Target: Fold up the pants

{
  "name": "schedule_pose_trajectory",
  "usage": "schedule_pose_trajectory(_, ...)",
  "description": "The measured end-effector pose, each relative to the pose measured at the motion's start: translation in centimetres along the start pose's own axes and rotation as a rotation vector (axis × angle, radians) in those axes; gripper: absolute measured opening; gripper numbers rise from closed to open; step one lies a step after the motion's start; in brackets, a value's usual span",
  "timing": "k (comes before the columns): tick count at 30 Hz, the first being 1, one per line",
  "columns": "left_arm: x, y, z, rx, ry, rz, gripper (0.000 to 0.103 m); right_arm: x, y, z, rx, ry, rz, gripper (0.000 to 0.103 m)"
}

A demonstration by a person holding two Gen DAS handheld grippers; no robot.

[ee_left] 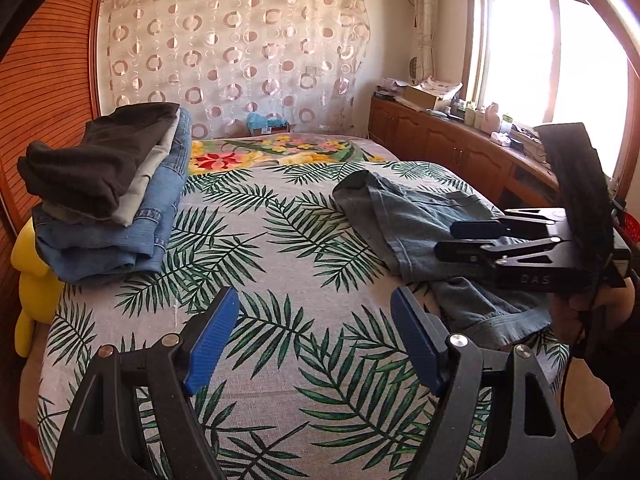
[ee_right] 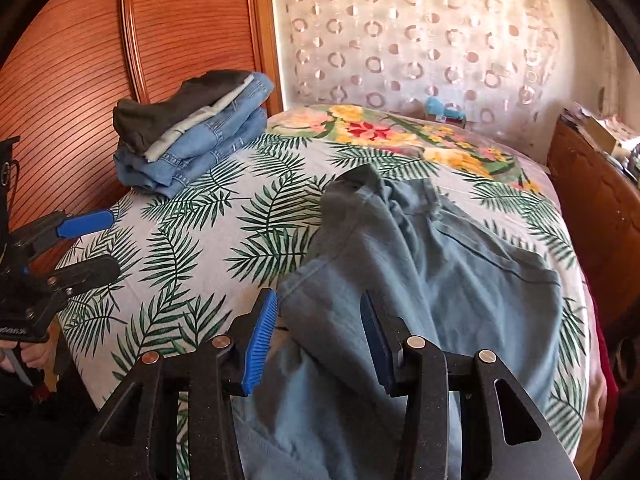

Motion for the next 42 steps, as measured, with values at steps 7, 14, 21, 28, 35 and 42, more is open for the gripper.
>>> schedule_pose_trajectory(7,0.4,0.3,0.3,0.004,0.009,-0.009,0.079,-1.1,0.4,3.0,-0.027,0.085,-0.067,0.045)
schedule_pose_trajectory(14,0.2,0.1,1.4,0.013,0.031,0.037,0.079,-1.2,0.0,5.3,-0.025,0.141,-0.112,0.045)
schedule_pose_trajectory(21,-0.6,-0.2,2.6,0.043,0.048,0.067,0.079,-1.4,0.5,6.7,0.008,0.154,-0.164,0.029)
schedule_pose_trajectory(28,-1.9,-1.7,4.4,0.084,0.063,0.086,0.079,-3.0,-1.7,4.7,-0.004,0.073,-0.040,0.005)
schedule_pose_trajectory(35,-3.9,-4.9,7.3,0.120,0.087,0.151,0.079,-5.0,-5.7,1.4,0.012,-0.001,0.031,0.005)
schedule_pose_trajectory(42,-6.0,-7.9,10.1,0.146,0.101,0.215,0.079,-5.1,-10.9,1.5,0.091,-0.013,0.086,0.005)
Point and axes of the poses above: each gripper's, at about its wrist camera, not at the fingertips, and z roughly the way its jaws point, y to its left, x to its underside, the point moved 9 cm from there along z, roughly the way its jaws point, and after that the axes turned 1 degree about -x, right-handed, at the moved point
